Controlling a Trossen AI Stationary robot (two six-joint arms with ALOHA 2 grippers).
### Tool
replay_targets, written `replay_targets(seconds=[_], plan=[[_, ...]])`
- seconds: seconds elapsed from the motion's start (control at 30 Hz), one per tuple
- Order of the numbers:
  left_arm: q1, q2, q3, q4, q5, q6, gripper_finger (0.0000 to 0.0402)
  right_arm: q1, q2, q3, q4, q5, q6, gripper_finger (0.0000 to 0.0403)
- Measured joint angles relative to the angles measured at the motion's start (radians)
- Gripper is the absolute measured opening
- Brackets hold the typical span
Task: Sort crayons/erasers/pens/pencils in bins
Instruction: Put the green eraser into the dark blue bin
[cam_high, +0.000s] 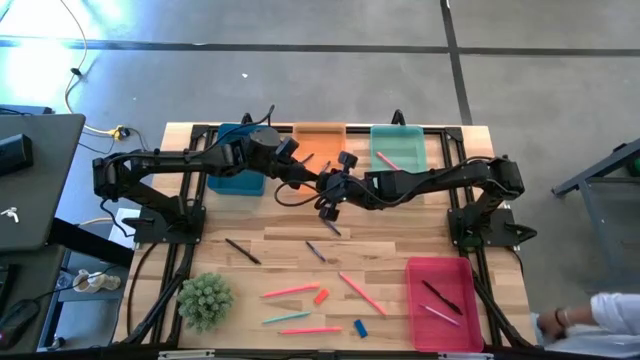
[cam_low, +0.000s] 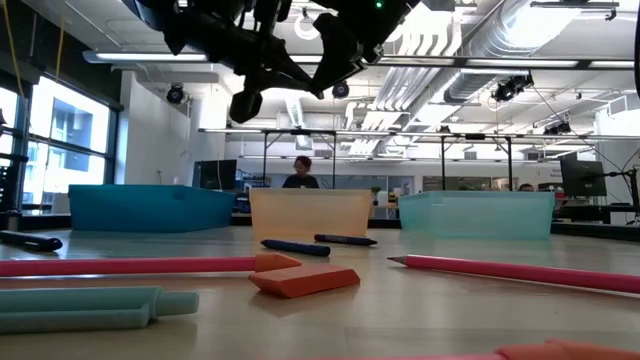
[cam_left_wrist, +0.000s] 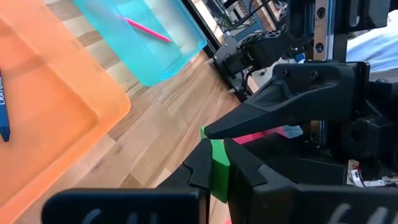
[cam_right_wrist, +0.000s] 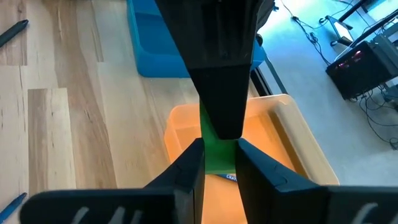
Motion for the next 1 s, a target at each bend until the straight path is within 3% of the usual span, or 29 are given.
replay_targets(seconds=[0.37, 0.53, 1.0], plan=[[0.01, 0.0, 0.0, -0.005, -0.022, 0.038, 0.001, -0.001, 0.0, 0.0, 0.001, -0.001, 0.03, 0.0139], [0.037, 0.0, 0.0, -0.047, -0.093, 0.084, 0.001, -0.001, 0.0, 0.0, 0.001, -0.002, 0.033, 0.0165], [0.134, -0.105, 0.0, -0.301, -0.276, 0.226, 0.001, -0.046, -0.052, 0.0, -0.04, -0.051, 0.063, 0.0172]])
